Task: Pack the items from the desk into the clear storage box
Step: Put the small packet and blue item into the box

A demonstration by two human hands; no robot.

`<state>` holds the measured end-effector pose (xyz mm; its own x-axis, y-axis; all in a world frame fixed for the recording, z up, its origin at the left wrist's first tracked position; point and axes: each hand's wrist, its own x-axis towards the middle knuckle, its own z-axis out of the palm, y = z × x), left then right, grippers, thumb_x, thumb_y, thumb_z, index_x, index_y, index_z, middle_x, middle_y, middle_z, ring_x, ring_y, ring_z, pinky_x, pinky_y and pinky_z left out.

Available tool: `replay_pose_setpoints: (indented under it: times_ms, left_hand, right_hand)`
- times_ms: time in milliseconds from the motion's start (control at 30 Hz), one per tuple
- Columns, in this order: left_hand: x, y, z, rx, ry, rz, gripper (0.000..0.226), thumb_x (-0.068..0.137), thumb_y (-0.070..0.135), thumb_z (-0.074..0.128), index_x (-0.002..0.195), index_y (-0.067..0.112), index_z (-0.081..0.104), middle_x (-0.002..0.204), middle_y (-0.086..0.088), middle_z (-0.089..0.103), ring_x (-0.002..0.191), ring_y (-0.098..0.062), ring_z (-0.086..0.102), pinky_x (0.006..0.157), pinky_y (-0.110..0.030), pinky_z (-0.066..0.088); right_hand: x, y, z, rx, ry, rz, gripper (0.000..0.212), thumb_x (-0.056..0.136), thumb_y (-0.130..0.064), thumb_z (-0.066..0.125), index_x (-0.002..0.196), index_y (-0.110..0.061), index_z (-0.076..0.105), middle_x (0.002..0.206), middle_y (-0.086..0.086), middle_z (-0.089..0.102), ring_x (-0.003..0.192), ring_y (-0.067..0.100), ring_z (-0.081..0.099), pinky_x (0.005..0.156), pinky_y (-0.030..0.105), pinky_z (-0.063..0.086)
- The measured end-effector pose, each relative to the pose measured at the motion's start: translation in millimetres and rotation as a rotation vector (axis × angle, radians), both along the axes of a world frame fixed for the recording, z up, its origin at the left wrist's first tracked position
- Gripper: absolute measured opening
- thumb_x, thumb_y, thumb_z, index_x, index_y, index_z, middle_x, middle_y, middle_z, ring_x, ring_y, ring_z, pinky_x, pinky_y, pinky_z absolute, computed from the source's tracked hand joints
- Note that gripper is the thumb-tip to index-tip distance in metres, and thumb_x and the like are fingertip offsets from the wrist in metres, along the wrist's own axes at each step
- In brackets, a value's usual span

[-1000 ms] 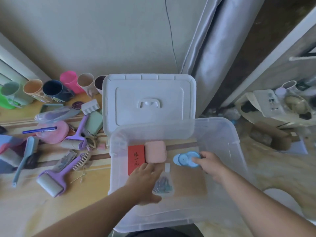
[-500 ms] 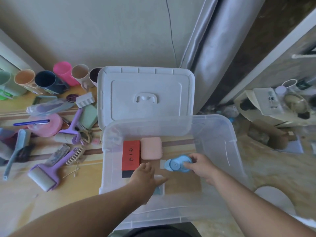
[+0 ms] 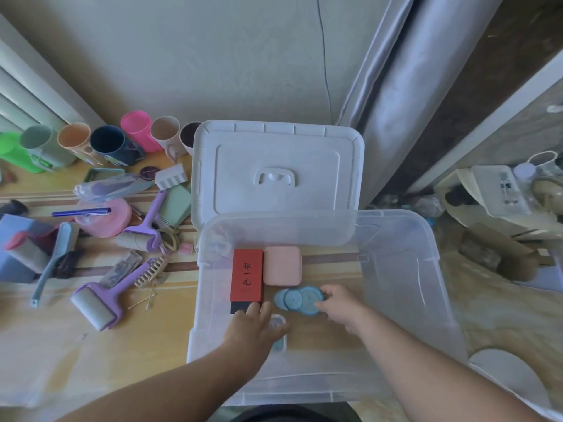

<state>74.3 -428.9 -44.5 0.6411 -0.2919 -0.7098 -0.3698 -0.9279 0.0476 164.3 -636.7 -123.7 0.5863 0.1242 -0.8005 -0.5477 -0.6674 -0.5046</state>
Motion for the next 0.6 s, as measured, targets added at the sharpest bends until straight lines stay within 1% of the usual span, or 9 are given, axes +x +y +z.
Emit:
replay_pose_setpoints:
  times_ms: [100,167,233,300,367,400,467,533,600]
  left_hand:
    - [0.5,6.3,-0.2,-0.083,0.045,-0.043,0.084,0.088,0.005,0.07,0.152,0.032,0.023,0.145,-0.019,0.031,0.104,-0.033,0.055,0.078,-0.042,0.052]
    - [1.3,9.3,-0.2,-0.102,0.045,-0.038,0.079,0.091,0.007,0.068,0.154,0.032,0.027,0.148,-0.017,0.034,0.108,-0.034,0.057,0.082,-0.044,0.053]
    - [0.6,13.4,-0.6,-0.105,0.008,0.001,0.069,0.095,0.013,0.066,0.151,0.034,0.032,0.144,-0.012,0.042,0.111,-0.032,0.057,0.086,-0.044,0.054]
    - [-0.1,19.8,3.4,-0.09,-0.056,0.018,0.057,0.096,0.021,0.062,0.146,0.036,0.037,0.132,-0.008,0.052,0.11,-0.03,0.054,0.092,-0.045,0.05]
    - [0.9,27.6,9.1,-0.093,-0.164,0.001,0.048,0.093,0.025,0.062,0.139,0.035,0.048,0.124,-0.006,0.055,0.116,-0.033,0.046,0.105,-0.048,0.04]
    - [2.8,31.6,13.4,-0.14,-0.248,-0.005,0.043,0.09,0.025,0.064,0.132,0.033,0.056,0.121,-0.005,0.056,0.119,-0.034,0.045,0.11,-0.049,0.036]
    - [5.7,38.8,22.6,-0.298,-0.454,-0.002,0.034,0.081,0.021,0.067,0.114,0.029,0.069,0.112,-0.003,0.061,0.118,-0.033,0.05,0.112,-0.049,0.037]
    - [8.0,46.2,32.6,-0.422,-0.638,0.056,0.033,0.074,0.019,0.069,0.106,0.026,0.073,0.11,-0.005,0.062,0.118,-0.035,0.055,0.114,-0.052,0.036]
    - [6.2,54.2,46.6,-0.399,-0.705,0.148,0.037,0.075,0.023,0.067,0.111,0.028,0.071,0.124,-0.01,0.059,0.128,-0.04,0.049,0.118,-0.058,0.03]
  right_hand:
    - [-8.3,20.9,-9.3,-0.056,-0.025,0.051,0.025,0.084,-0.006,0.074,0.099,-0.025,0.066,0.097,0.002,0.074,0.088,0.022,0.071,0.081,0.038,0.062]
    - [-10.0,29.3,-9.1,-0.137,-0.075,0.101,0.026,0.084,-0.012,0.073,0.1,-0.025,0.058,0.101,0.002,0.07,0.092,0.024,0.068,0.08,0.037,0.059]
    - [-9.4,32.5,-3.8,-0.22,-0.151,0.216,0.02,0.089,-0.017,0.07,0.101,-0.023,0.055,0.104,0.002,0.068,0.094,0.025,0.065,0.077,0.034,0.054]
    - [-7.9,31.2,1.1,-0.279,-0.277,0.364,0.014,0.092,-0.021,0.068,0.099,-0.021,0.056,0.104,0.002,0.066,0.092,0.025,0.063,0.076,0.035,0.052]
    - [-8.1,29.0,6.3,-0.322,-0.358,0.49,0.012,0.092,-0.026,0.068,0.096,-0.023,0.056,0.106,0.001,0.062,0.092,0.025,0.061,0.077,0.037,0.054]
    - [-8.4,27.8,8.4,-0.331,-0.374,0.535,0.013,0.091,-0.028,0.067,0.096,-0.026,0.055,0.108,0.001,0.059,0.094,0.026,0.061,0.078,0.038,0.054]
    - [-10.1,24.7,11.5,-0.353,-0.404,0.604,0.017,0.088,-0.031,0.064,0.102,-0.03,0.054,0.114,0.001,0.056,0.102,0.029,0.061,0.081,0.041,0.056]
    - [-11.1,22.2,13.0,-0.396,-0.359,0.694,0.036,0.087,-0.034,0.062,0.122,-0.033,0.053,0.126,0.003,0.05,0.114,0.031,0.056,0.089,0.045,0.056]
    - [-11.3,22.4,16.7,-0.433,-0.264,0.795,0.059,0.087,-0.039,0.062,0.142,-0.035,0.043,0.139,0.002,0.041,0.126,0.033,0.047,0.097,0.046,0.052]
